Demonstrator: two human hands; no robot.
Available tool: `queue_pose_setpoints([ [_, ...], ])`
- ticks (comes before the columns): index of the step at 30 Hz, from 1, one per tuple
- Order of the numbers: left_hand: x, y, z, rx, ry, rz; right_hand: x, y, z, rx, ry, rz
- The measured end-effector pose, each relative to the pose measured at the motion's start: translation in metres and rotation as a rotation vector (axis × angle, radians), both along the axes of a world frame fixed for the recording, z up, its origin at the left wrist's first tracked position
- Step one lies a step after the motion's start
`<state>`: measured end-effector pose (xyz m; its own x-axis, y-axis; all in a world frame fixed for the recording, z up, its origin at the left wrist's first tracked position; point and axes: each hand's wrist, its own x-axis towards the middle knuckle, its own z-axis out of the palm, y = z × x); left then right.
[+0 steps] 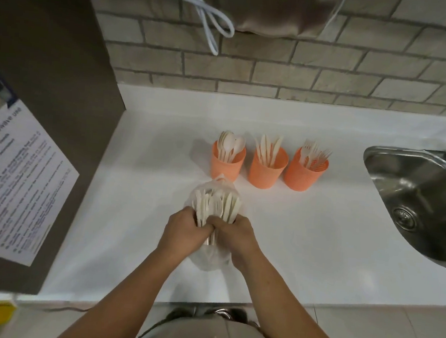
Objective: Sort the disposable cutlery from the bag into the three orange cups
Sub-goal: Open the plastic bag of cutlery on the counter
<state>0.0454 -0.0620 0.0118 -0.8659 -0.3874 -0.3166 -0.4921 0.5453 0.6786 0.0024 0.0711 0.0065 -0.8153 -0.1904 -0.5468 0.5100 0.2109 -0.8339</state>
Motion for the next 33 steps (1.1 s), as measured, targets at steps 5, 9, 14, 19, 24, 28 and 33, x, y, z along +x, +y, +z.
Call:
queue_pose_setpoints([
  [5,0.0,-0.001,-0.001,0.197,-0.028,0.045,0.0,-0.005,0.001,0.012,-0.027,-0.026],
  [9,-0.002,-0.006,0.0,0.19,-0.043,0.033,0.001,-0.007,-0.002,0.009,-0.03,-0.025],
  [14,0.003,-0.005,0.001,0.168,0.017,-0.002,0.005,-0.008,-0.004,-0.04,0.017,-0.027],
  [19,0.003,-0.005,0.007,0.285,0.067,-0.012,0.005,-0.003,0.001,-0.167,-0.034,-0.045],
  [24,0.004,-0.009,0.003,0.659,0.031,0.013,0.005,0.003,0.004,-0.307,-0.114,-0.038],
  [28,0.007,-0.012,0.001,0.761,0.035,0.007,0.005,0.006,0.007,-0.33,-0.126,-0.01],
  [33,0.009,-0.008,-0.004,0.68,0.076,0.06,0.006,0.009,0.006,-0.204,-0.036,0.041],
])
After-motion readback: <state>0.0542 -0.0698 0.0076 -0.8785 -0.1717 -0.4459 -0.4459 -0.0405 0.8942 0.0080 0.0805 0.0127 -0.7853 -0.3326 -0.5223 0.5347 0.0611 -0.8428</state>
